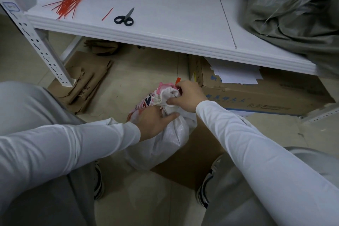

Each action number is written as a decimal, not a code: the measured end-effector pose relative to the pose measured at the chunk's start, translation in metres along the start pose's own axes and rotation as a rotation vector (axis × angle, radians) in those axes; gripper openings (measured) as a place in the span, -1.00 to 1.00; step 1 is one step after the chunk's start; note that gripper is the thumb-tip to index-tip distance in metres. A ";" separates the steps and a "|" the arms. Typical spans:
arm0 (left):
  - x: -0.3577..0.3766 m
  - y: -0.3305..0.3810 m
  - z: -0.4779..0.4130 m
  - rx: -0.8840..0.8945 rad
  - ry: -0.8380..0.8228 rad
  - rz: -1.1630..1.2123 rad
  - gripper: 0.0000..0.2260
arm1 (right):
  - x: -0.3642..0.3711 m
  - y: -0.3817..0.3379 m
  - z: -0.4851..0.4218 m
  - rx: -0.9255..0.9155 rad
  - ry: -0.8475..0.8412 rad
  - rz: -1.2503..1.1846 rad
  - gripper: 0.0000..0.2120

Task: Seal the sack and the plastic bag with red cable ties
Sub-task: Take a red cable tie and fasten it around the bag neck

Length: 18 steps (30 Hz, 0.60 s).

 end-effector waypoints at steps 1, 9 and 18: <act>0.001 0.000 0.000 -0.028 0.004 0.035 -0.82 | 0.000 0.001 0.000 0.004 0.005 -0.009 -0.65; -0.004 0.010 -0.006 -0.149 0.022 0.230 -0.75 | 0.011 -0.004 0.001 -0.004 0.070 -0.045 -0.77; -0.007 0.003 -0.006 -0.184 0.113 0.127 -0.54 | -0.004 0.024 -0.012 0.188 -0.028 -0.599 -0.66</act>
Point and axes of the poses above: each hand's wrist, its own z-axis away from the middle knuckle, its own x-axis out of the palm, y = z × x, the point moved 5 cm from there along -z, towards the middle knuckle, and after that the axes turned 1 degree about y, right-handed, at the moved point
